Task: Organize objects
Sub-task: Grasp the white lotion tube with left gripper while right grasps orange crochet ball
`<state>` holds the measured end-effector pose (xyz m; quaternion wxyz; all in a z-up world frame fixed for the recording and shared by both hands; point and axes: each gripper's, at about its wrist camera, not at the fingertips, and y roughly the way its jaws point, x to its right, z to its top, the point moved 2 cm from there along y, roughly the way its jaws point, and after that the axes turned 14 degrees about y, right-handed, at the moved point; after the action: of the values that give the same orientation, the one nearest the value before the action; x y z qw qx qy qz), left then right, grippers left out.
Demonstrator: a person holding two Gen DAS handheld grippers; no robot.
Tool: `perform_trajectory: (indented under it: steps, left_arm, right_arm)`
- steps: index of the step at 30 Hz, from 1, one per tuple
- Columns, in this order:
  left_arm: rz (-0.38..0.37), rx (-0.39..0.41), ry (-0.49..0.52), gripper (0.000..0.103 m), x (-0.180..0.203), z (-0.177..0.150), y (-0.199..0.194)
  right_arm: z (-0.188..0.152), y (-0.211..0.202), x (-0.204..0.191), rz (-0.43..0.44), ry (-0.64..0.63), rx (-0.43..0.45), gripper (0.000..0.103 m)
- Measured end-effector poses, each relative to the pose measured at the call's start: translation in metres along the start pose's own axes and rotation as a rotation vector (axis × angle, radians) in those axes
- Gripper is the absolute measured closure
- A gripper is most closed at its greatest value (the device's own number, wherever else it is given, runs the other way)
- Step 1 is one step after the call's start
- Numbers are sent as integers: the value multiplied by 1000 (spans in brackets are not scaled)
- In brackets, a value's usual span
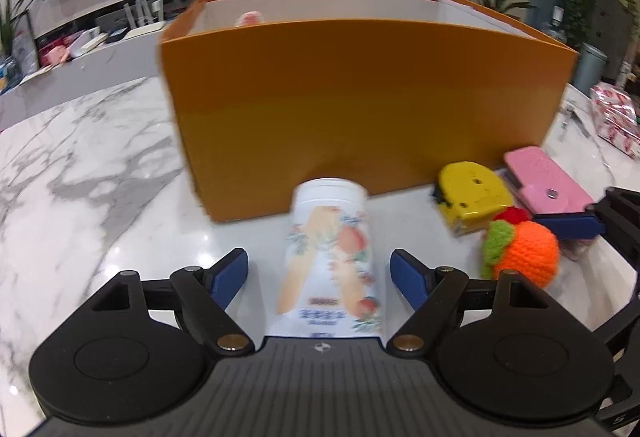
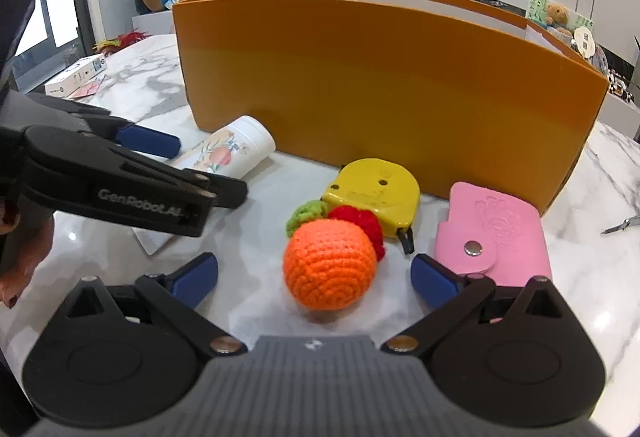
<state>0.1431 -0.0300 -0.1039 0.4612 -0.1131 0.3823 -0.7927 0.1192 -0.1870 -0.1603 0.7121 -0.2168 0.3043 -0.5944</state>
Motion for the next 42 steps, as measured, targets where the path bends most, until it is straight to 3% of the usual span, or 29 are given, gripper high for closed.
perform_trajectory:
  steps: [6, 12, 14, 15, 17, 19, 42]
  left_arm:
    - [-16, 11, 18, 14, 10, 4, 3]
    - [-11, 11, 16, 30, 11, 5, 1]
    - [-8, 11, 10, 48, 9, 5, -1]
    - [-13, 7, 6, 48, 8, 5, -2]
    - [-12, 4, 6, 48, 8, 5, -2]
    - [-10, 1, 3, 48, 8, 5, -3]
    - [58, -59, -88, 49, 16, 8, -6]
  right_arm:
    - [-3, 1, 0, 9, -7, 19, 1]
    - [-2, 1, -1, 7, -6, 21, 2]
    - [-1, 0, -3, 7, -8, 32, 16]
    - [0, -1, -3, 9, -12, 38, 21]
    - [2, -2, -5, 11, -18, 45, 46]
    - [4, -2, -6, 9, -27, 44, 55]
    - [5, -4, -4, -11, -18, 25, 58]
